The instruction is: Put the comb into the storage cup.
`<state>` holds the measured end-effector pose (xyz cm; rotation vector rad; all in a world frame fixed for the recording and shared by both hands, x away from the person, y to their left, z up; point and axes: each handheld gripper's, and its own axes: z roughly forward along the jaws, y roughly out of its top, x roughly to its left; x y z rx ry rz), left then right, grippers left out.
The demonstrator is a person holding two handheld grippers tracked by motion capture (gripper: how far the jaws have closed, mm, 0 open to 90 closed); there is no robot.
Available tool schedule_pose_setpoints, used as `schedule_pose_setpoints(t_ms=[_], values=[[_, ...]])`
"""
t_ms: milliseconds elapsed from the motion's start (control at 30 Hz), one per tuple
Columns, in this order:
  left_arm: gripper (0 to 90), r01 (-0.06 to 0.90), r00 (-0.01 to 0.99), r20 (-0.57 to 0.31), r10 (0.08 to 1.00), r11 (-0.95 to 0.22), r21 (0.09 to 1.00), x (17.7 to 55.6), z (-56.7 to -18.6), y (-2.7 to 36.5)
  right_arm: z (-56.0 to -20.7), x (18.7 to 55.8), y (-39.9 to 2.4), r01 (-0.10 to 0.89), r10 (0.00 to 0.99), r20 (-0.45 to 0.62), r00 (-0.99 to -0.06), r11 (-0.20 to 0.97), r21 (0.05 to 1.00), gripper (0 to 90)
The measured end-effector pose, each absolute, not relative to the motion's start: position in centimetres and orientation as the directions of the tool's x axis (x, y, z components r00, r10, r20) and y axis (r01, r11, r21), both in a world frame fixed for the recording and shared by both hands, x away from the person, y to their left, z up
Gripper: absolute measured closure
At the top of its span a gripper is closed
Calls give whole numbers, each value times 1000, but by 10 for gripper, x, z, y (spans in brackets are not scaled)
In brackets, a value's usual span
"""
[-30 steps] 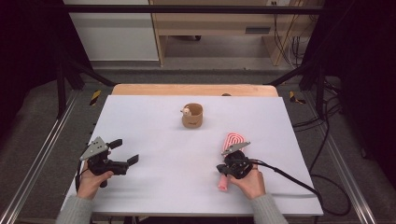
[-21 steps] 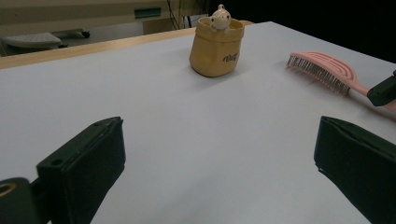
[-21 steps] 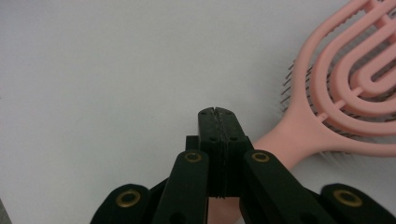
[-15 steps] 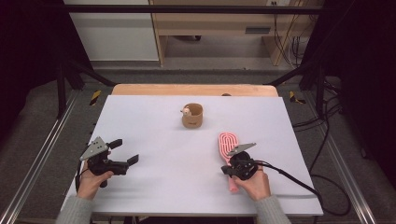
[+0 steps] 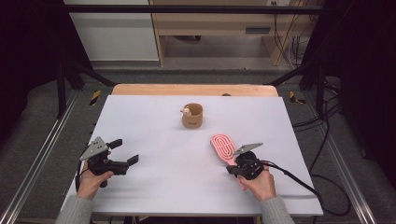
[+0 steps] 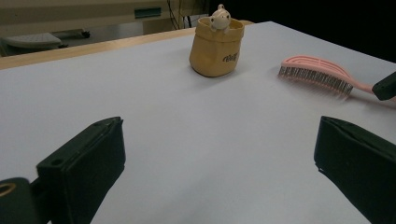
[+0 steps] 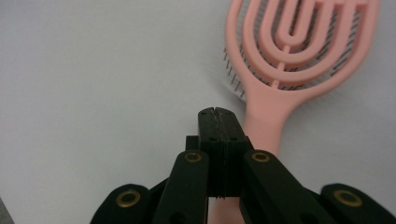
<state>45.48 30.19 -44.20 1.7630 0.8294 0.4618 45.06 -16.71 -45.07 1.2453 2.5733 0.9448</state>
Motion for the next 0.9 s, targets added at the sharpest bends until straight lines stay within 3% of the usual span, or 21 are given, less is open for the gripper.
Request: schedule_pose_setpoints(t_ms=[300,533,767,900], values=[[19,307,681,-87,727,-176,935,455,-442,302,-450,450,-169,663,747,148,-649,459,591,897],[19,308,682,-85,727,-179,934,455,-442,301,-440,449,-175,628,734,161,-659,420,655,832],[19,309,682,-84,727,-183,933,455,-443,301,-427,448,-184,585,758,136,-638,362,726,670],[19,310,681,-84,727,-183,933,455,-443,301,-422,448,-188,555,775,117,-621,330,763,516]])
